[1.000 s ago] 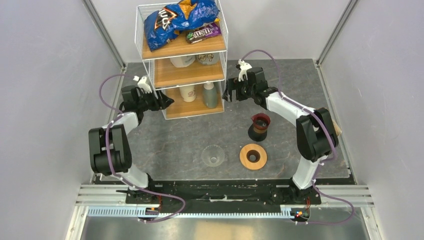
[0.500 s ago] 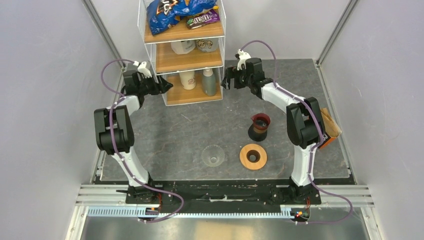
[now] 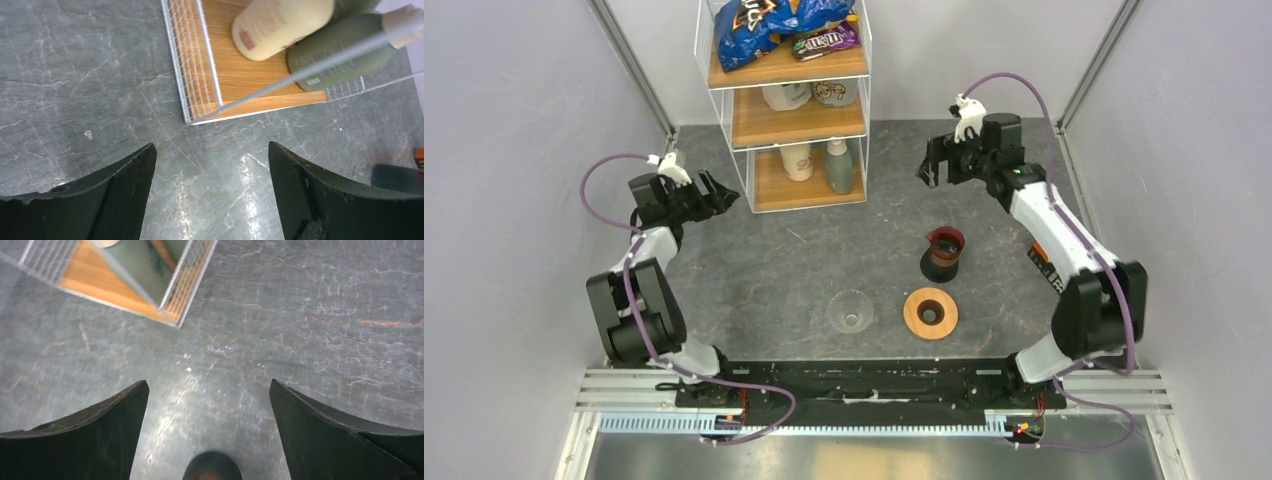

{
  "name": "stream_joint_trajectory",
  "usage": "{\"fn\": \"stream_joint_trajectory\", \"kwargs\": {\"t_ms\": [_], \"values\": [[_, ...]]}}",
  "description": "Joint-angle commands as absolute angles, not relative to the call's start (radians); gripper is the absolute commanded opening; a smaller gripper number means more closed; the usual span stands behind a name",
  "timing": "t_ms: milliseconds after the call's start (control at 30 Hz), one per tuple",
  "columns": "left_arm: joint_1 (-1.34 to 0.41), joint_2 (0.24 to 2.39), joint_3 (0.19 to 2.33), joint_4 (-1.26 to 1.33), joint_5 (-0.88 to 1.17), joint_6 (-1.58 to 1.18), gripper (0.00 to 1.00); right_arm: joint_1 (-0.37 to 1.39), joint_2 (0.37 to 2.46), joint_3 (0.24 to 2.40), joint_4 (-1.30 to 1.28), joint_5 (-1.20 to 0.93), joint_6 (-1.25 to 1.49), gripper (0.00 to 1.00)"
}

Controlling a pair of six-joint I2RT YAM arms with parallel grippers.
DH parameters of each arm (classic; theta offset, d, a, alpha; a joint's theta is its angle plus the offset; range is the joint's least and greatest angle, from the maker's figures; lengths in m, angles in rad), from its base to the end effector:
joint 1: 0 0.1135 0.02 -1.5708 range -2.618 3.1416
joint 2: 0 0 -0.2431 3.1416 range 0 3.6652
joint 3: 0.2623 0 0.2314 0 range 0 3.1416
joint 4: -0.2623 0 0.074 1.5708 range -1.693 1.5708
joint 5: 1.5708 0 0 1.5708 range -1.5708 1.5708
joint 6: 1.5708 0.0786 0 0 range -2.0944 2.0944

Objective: Place the coffee filter in the dripper

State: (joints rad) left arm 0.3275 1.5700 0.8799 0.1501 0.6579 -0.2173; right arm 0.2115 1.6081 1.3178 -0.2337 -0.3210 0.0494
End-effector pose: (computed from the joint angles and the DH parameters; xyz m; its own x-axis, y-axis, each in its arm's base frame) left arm 0.3442 0.0662 0.1906 -0.5275 -0.3594 -0.7698 0.1314 0.8607 -0.4919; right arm 0.3752 0.1059 0.2756 -0.5116 -0.0619 -0.8570 -0.4416 0.8746 0.2004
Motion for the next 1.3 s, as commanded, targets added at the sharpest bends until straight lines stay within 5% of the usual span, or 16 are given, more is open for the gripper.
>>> {"fn": "stream_joint_trajectory", "kwargs": {"t_ms": [0,300,500,1033,1267], "values": [[0.315,1.444,0.852,0.077,0.734,-0.121,0.88,0.198,1.435,1.268,-0.481,-0.463,-0.141,0.99],[0.319,1.225,0.814,-0.131,0.752,-0.003,0.88,0.044,1.139,1.125,-1.01,-0.538,-0.686,0.99],[0.318,1.149,0.808,-0.151,0.773,-0.023,0.88,-0.062,1.205,1.093,-1.212,-0.616,-0.963,0.99],[0.317,1.047,0.807,-0.202,0.792,-0.046,0.88,-0.087,1.679,1.247,-1.058,-0.794,-1.276,0.99],[0.318,1.035,0.819,-0.228,0.772,-0.04,0.88,-0.086,1.748,1.255,-1.065,-0.881,-1.36,0.84]]}}
